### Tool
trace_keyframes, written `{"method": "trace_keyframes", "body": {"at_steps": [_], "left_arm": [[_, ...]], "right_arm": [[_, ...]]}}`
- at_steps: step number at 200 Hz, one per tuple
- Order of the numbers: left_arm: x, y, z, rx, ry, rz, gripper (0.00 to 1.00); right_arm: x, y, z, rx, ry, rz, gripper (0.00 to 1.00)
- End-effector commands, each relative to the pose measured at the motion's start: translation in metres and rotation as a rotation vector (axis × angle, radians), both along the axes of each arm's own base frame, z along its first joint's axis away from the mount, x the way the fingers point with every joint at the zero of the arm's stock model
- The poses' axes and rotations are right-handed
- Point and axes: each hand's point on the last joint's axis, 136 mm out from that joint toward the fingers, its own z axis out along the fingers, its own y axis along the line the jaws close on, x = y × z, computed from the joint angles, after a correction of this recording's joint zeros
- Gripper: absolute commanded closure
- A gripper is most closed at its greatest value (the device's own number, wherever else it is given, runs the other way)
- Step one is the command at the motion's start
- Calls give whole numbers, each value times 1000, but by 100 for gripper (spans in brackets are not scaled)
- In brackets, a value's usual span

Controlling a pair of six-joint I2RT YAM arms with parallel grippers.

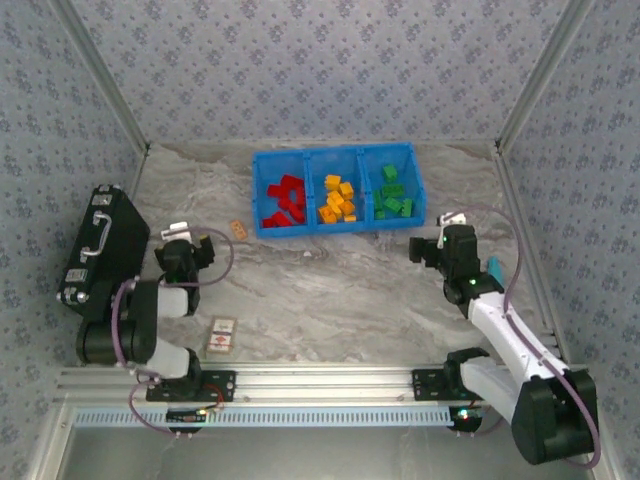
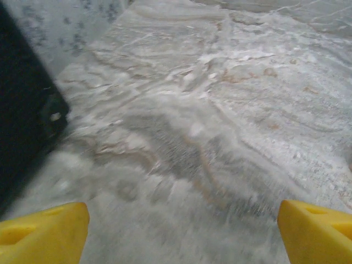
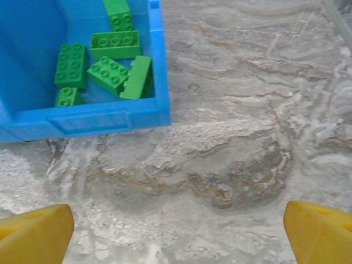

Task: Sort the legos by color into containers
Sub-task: Reset both arms

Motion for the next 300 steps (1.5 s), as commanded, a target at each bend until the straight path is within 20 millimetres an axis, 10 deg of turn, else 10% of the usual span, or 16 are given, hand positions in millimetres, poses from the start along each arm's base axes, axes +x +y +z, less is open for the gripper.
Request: {"method": "trace_keyframes", "body": {"at_steps": [1, 159, 300], "left_arm": [[24, -15, 24, 6, -58, -73, 2], [31, -17, 22, 0, -43, -97, 0], [31, -17, 22, 0, -44, -95, 0]], "right_arm": [[3, -12, 19, -61, -80, -31, 1], [94, -31, -53, -35, -89, 44, 1], [77, -38, -58, -13, -174, 24, 1]]}}
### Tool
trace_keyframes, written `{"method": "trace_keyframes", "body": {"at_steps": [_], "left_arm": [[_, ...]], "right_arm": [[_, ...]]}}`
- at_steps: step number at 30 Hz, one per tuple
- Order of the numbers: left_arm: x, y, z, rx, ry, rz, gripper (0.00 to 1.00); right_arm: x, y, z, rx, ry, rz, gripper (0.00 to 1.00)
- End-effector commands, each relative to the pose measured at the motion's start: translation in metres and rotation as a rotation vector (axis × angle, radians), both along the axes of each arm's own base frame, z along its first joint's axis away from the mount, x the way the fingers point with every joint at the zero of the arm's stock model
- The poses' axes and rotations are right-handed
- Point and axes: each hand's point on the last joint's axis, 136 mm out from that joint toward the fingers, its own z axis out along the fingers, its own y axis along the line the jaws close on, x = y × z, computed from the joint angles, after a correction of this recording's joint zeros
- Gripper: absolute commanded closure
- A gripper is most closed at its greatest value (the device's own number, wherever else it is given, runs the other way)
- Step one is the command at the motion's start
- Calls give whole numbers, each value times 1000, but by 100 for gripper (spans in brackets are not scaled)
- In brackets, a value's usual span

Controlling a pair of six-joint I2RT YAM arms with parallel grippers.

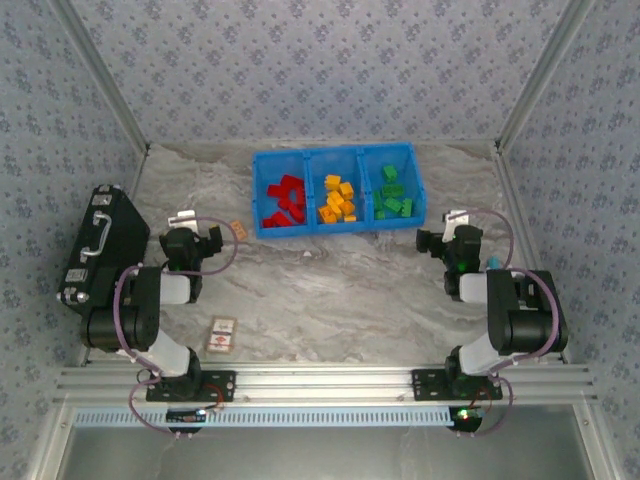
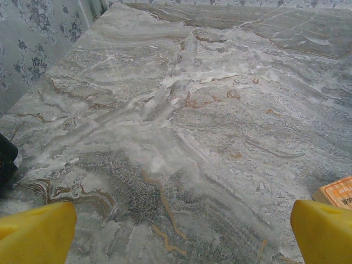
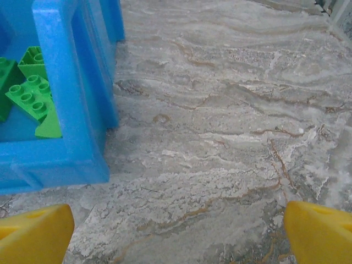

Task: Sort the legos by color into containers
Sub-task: Reset both arms

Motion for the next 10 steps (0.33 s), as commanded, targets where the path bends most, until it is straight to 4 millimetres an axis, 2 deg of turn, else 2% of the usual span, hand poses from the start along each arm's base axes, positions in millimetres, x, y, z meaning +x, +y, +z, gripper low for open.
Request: {"method": "trace_keyframes", "body": {"at_steps": [1, 10], "left_arm": [[4, 0, 10, 5, -28, -10, 0], [5, 0, 11, 5, -30, -11, 0]], "right_arm": [[5, 1, 7, -1, -34, 11, 1], [5, 1, 8, 1, -35, 12, 1]]}}
